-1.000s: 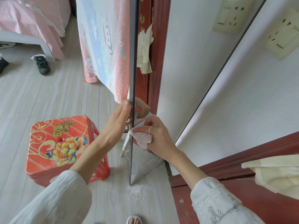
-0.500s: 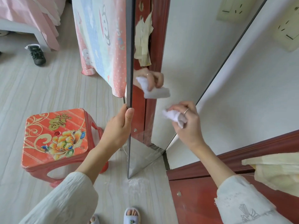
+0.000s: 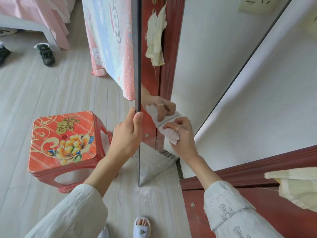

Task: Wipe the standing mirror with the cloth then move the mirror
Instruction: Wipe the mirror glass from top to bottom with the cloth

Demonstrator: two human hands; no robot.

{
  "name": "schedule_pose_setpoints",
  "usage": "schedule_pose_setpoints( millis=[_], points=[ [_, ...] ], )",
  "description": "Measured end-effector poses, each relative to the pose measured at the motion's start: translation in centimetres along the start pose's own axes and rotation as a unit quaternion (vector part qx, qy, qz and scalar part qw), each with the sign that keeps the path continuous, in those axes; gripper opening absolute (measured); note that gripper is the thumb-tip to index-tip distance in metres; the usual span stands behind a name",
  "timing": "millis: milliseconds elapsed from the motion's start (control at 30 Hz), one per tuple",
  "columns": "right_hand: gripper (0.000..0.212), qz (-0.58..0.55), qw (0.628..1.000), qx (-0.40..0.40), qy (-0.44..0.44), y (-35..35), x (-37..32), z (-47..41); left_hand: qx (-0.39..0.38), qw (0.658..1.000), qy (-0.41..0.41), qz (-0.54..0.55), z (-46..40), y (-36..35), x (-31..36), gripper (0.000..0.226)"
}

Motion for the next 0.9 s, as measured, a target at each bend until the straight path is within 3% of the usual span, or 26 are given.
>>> schedule_pose_setpoints(
  millis=[100, 167, 300, 433, 600, 767, 900],
  points=[
    [0.031, 0.035, 0.989, -0.14, -0.03, -3.4, 2.0, 1.6, 0.003, 1.0, -0.017, -0.007, 0.2, -0.1, 0.0, 0.036],
    [0.037, 0.048, 0.981, -0.175, -0.069, -3.6, 3.5, 2.3, -0.009, 0.999, -0.034, -0.012, 0.1, -0.3, 0.1, 0.037],
    [0.033, 0.013, 0.997, 0.006, -0.074, 3.2, 4.3, 0.7, 0.002, 0.999, -0.031, -0.024, 0.2, -0.2, -0.1, 0.036],
    [0.029, 0.0, 0.981, 0.177, -0.077, 10.6, 4.2, -2.2, 0.006, 1.0, -0.007, -0.016, 0.3, -0.3, 0.1, 0.028],
    [0.026, 0.014, 0.969, 0.24, -0.051, 11.5, 3.3, -4.4, 0.005, 1.0, -0.009, -0.014, 0.6, -0.8, 0.0, 0.027],
    [0.027, 0.022, 0.974, 0.205, -0.092, 6.1, 4.4, -2.5, 0.017, 0.999, -0.015, -0.023, 0.0, -0.5, -1.3, 0.049],
    [0.031, 0.074, 0.992, 0.062, -0.078, 0.4, 5.6, -0.4, 0.022, 0.999, -0.02, -0.024, 0.1, -0.2, -1.5, 0.056]
  ],
)
Point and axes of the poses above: each hand's wrist, its own z-axis away from the middle knuckle, its own y-axis out of the back of the hand, x = y × z, the point moved 10 cm from there along -z, towards the middle knuckle, and after that the axes turned 11 degrees about z, right-handed, at the moved point
